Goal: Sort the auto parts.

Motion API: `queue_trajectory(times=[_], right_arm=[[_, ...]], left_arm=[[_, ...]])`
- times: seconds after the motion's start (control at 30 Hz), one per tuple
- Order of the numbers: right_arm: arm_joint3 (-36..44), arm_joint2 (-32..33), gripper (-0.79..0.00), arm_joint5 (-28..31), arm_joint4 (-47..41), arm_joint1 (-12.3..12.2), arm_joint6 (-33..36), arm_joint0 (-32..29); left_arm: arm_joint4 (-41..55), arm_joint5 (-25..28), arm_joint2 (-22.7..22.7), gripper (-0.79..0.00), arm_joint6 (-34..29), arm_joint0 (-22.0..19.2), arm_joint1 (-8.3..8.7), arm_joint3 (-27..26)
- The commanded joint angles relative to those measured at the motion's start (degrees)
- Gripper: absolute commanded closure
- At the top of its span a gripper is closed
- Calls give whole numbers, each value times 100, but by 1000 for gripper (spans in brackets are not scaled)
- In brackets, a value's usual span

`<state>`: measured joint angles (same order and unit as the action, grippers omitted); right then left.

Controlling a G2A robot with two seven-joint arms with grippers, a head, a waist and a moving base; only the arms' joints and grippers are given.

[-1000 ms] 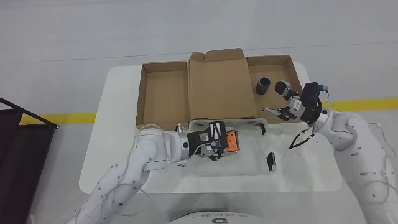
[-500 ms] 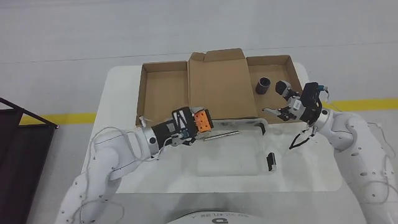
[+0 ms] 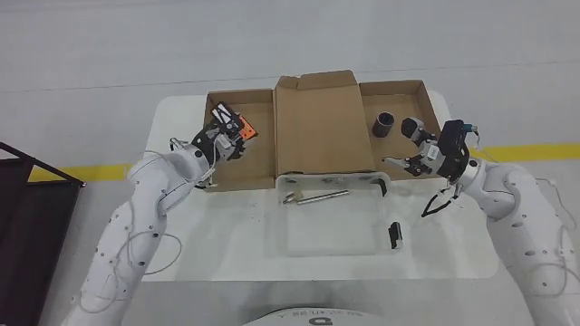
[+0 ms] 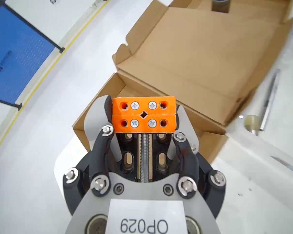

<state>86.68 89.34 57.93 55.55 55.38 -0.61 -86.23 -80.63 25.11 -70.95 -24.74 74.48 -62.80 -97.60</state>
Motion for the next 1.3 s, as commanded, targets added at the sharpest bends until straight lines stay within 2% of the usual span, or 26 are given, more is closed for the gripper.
queue_trajectory(times=[0.0,0.17,0.37,0.57,0.83,0.87,0.93,0.97,1.0,1.13,1.27], right_arm=[[0,0,-785,0,0,0,0,0],[0,0,-785,0,0,0,0,0],[0,0,-785,0,0,0,0,0],[0,0,-785,0,0,0,0,0],[0,0,-785,0,0,0,0,0],[0,0,-785,0,0,0,0,0],[0,0,-785,0,0,0,0,0],[0,0,-785,0,0,0,0,0],[0,0,-785,0,0,0,0,0],[0,0,-785,0,0,0,0,0],[0,0,-785,0,0,0,0,0]], left_arm=[[64,-221,306,0,-78,-401,-80,523],[195,-452,987,0,-129,-1235,-299,1642],[172,-595,1642,0,-40,-1896,-547,2806],[325,-837,2062,0,152,-2293,-788,3748],[438,-1045,2394,-12,316,-2592,-1040,4548],[450,-1069,2415,-86,324,-2621,-1064,4615],[462,-1130,2451,-486,329,-2668,-1108,4729],[464,-1157,2467,-760,324,-2687,-1127,4784],[454,-1193,2482,-785,318,-2707,-1145,4832],[391,-1302,2536,-785,353,-2757,-1206,4930],[411,-1314,2461,-785,440,-2728,-1207,4774]])
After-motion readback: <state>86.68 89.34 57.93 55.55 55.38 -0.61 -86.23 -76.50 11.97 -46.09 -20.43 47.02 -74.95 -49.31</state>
